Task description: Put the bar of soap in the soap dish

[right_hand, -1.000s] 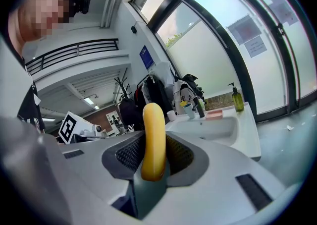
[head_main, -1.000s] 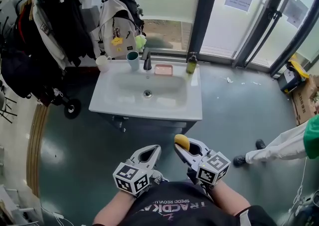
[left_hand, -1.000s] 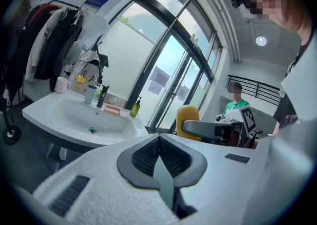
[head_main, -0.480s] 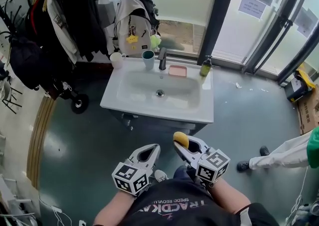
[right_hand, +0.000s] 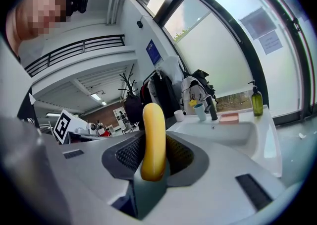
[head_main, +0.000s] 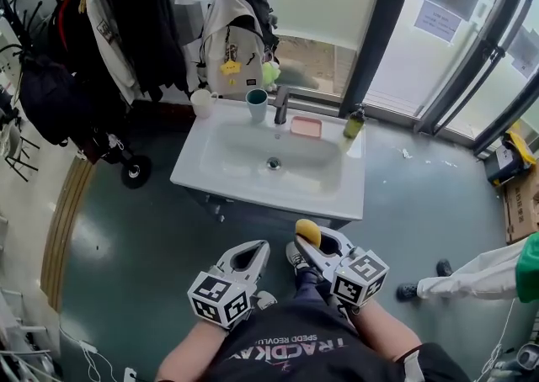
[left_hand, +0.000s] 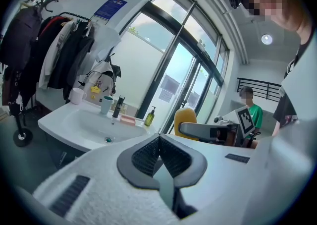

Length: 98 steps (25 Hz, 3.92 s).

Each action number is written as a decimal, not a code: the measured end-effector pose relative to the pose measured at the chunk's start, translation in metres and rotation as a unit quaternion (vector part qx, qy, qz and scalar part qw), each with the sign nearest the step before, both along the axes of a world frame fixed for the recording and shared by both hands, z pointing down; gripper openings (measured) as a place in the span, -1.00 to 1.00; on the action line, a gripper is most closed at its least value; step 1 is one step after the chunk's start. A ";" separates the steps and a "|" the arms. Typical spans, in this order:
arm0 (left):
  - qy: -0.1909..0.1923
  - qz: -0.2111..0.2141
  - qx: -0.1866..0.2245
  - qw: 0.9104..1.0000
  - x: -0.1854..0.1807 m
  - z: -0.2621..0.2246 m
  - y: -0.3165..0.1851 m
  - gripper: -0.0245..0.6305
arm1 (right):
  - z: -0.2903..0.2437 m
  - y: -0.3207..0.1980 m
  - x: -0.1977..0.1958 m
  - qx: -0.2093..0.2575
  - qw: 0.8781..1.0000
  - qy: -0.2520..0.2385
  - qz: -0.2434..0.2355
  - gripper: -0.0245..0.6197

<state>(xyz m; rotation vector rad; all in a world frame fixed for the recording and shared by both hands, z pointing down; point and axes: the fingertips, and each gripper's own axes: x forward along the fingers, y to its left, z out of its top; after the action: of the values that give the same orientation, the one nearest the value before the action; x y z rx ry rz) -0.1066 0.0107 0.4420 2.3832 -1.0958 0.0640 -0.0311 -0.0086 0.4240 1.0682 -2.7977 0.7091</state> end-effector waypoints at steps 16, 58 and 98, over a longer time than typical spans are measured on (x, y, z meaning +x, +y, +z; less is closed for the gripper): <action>-0.008 -0.019 -0.029 0.999 0.036 0.015 -0.108 -0.90 | 0.023 -0.146 0.038 -0.004 0.999 0.037 -0.001 -0.58; -0.006 -0.052 -0.122 0.991 0.078 0.101 -0.280 -0.90 | 0.219 -0.448 0.063 0.082 0.818 0.557 -0.117 -0.58; -0.022 -0.035 -0.112 0.993 0.090 0.100 -0.290 -0.90 | 0.215 -0.426 0.063 0.098 0.813 0.564 -0.110 -0.54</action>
<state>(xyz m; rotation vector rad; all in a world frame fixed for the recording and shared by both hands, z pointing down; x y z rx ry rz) -0.0170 -0.2798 0.5416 2.1509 -1.1288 0.2049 0.0323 -0.4351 0.6386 0.7513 -1.8651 -0.2400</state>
